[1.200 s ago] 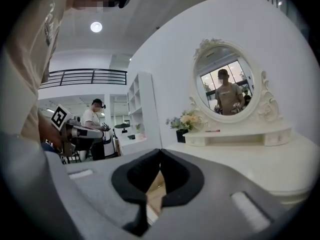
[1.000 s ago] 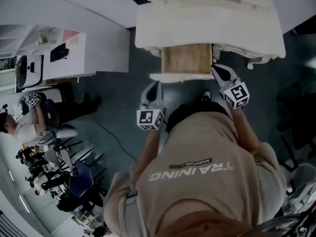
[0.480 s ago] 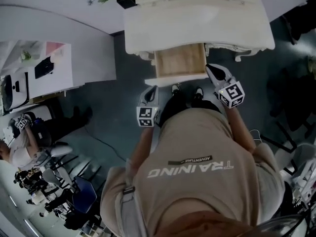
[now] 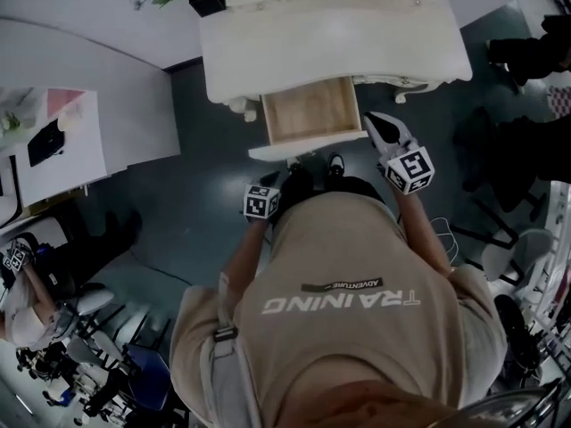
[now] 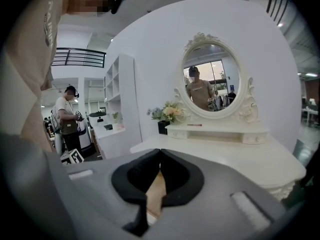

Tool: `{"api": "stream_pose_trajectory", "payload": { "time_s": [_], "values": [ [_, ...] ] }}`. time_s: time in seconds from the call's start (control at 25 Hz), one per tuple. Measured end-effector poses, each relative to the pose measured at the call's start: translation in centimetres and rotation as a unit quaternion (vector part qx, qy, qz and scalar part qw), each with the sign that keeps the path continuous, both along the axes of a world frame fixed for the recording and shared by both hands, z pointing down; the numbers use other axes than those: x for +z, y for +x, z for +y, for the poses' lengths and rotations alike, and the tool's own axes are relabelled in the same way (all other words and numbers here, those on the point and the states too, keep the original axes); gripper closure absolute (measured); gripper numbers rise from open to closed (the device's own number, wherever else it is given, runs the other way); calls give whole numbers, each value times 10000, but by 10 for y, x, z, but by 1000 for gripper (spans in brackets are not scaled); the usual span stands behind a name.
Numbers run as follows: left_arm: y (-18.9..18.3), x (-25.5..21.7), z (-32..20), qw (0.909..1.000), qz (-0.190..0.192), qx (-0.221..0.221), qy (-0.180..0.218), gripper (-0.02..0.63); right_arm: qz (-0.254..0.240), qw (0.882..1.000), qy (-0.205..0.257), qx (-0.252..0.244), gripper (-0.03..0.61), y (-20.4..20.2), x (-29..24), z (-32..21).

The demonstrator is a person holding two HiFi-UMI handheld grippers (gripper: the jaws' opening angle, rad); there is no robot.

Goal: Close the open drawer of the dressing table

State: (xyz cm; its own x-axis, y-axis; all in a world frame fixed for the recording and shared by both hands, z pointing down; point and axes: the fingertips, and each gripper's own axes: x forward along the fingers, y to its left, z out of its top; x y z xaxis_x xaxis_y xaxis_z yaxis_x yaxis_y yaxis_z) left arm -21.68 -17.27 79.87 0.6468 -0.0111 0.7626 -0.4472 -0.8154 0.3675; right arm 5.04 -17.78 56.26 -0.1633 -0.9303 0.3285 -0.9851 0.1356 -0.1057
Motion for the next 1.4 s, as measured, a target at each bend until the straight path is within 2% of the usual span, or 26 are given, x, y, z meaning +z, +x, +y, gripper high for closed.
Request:
{"api": "stream_pose_trajectory", "payload": {
  "time_s": [0.12,0.28,0.56,0.8,1.04,1.24,1.4],
  "values": [
    [3,8,-5,9998,20,119,-161,607,201,9997,-58,96,574,4,-5,-2],
    [8,17,-10,9980,17,187,-611,607,254,9982,65,543,574,16,-12,-7],
    [6,24,-39,9968,-103,455,-651,607,200,9977,94,640,574,10,-8,-24],
    [13,22,-62,9975,-195,64,-678,607,122,9983,17,564,574,30,1,-36],
    [42,28,-92,9964,-341,-196,-749,607,-184,9981,128,572,574,68,16,-72],
    [54,26,-128,9945,-708,-386,-665,607,-315,9982,352,361,574,96,18,-110],
    [84,23,-151,9939,-792,-564,-514,607,9,9997,218,-122,574,121,26,-125]
  ]
}}
